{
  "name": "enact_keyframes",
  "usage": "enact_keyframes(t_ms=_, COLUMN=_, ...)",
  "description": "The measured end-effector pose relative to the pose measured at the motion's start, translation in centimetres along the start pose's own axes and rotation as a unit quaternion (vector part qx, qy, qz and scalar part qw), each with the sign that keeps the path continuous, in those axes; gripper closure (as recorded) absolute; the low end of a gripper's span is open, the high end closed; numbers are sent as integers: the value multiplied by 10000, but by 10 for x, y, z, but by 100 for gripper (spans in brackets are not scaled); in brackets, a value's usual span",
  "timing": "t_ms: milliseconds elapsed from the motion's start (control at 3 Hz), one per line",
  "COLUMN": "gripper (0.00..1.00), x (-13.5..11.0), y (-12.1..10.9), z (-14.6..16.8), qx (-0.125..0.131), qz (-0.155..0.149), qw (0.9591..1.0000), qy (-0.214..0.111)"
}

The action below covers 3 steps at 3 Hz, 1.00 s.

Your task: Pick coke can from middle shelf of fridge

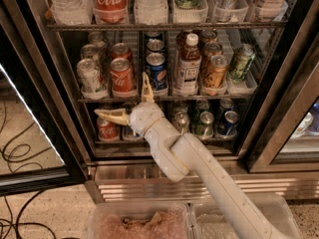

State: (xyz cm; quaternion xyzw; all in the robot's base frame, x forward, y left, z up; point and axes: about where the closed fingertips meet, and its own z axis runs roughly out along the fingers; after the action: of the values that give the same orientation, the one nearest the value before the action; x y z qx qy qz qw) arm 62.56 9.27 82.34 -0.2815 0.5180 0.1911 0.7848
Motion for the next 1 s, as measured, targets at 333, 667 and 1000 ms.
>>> enact_keyframes(t_ms=333, gripper=17, x=0, y=0, z=0, qx=0, qz=0, qw=10000, qy=-1)
enact_keyframes(t_ms=667, gripper=19, x=0, y=0, z=0, qx=2, qz=-2, qw=10000, qy=-4)
enact_keyframes(t_ms=1000, gripper=17, x=0, y=-4, z=7, qx=72, qz=-94, qw=9999, qy=-41)
